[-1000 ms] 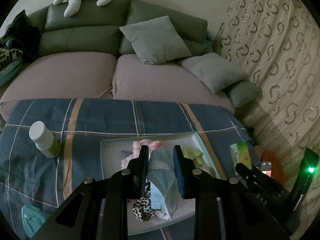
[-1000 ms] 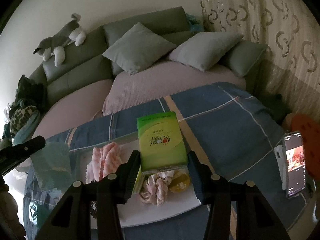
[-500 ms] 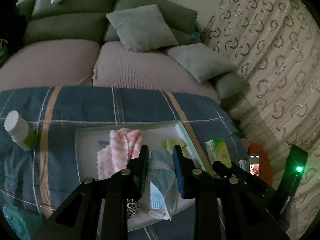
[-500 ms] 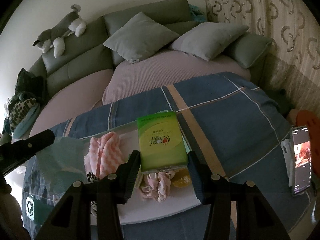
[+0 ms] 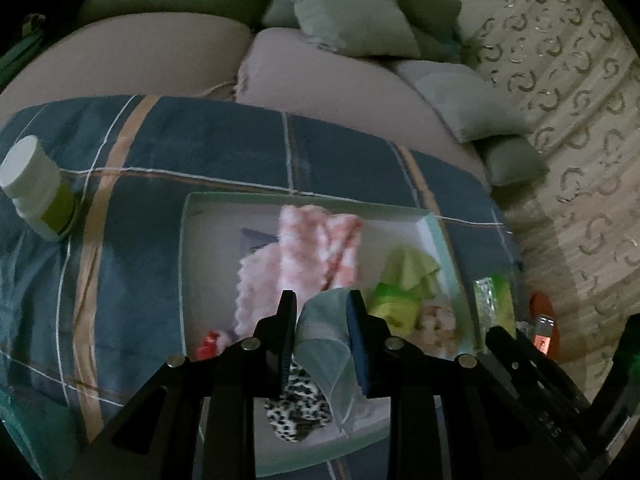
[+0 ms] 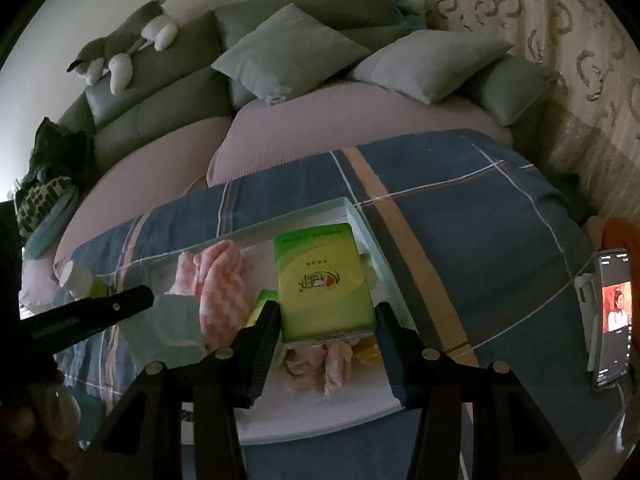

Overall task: Organize soft objects
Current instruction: 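Lower the mask and packet into the tray and open both tools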

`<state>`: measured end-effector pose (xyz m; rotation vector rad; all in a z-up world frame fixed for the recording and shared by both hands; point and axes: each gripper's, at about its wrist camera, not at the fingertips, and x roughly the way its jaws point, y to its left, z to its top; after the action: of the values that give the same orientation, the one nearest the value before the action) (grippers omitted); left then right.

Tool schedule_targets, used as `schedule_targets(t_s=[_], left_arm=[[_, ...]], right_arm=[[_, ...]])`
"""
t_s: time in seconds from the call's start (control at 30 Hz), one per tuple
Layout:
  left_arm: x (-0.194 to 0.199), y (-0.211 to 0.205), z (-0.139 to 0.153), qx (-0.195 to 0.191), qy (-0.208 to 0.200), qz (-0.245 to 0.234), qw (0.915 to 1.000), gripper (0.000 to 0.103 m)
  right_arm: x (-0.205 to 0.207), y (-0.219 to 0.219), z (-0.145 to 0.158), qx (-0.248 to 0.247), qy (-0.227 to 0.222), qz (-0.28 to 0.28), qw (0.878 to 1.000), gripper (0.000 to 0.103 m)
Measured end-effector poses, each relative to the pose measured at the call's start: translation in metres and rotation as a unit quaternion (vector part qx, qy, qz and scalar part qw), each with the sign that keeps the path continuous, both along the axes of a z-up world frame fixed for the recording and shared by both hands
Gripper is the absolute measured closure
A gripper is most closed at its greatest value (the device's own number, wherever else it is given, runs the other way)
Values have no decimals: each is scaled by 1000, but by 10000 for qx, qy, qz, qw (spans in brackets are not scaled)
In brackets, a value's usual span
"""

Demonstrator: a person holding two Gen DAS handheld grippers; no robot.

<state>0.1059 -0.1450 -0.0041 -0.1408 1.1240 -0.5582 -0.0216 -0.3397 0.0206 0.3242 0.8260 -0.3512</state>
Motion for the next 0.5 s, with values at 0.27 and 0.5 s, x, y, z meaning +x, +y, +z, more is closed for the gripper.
schedule_targets(t_s=[0.27,0.5], left_arm=[[4,2,-11,354,104,126,9992,77],[1,11,2,528,-69,235,9983,51]], right_arm=[[11,14,-10,-62,208,223,9995,52],[19,24,-19,-80,381,406,9984,52]])
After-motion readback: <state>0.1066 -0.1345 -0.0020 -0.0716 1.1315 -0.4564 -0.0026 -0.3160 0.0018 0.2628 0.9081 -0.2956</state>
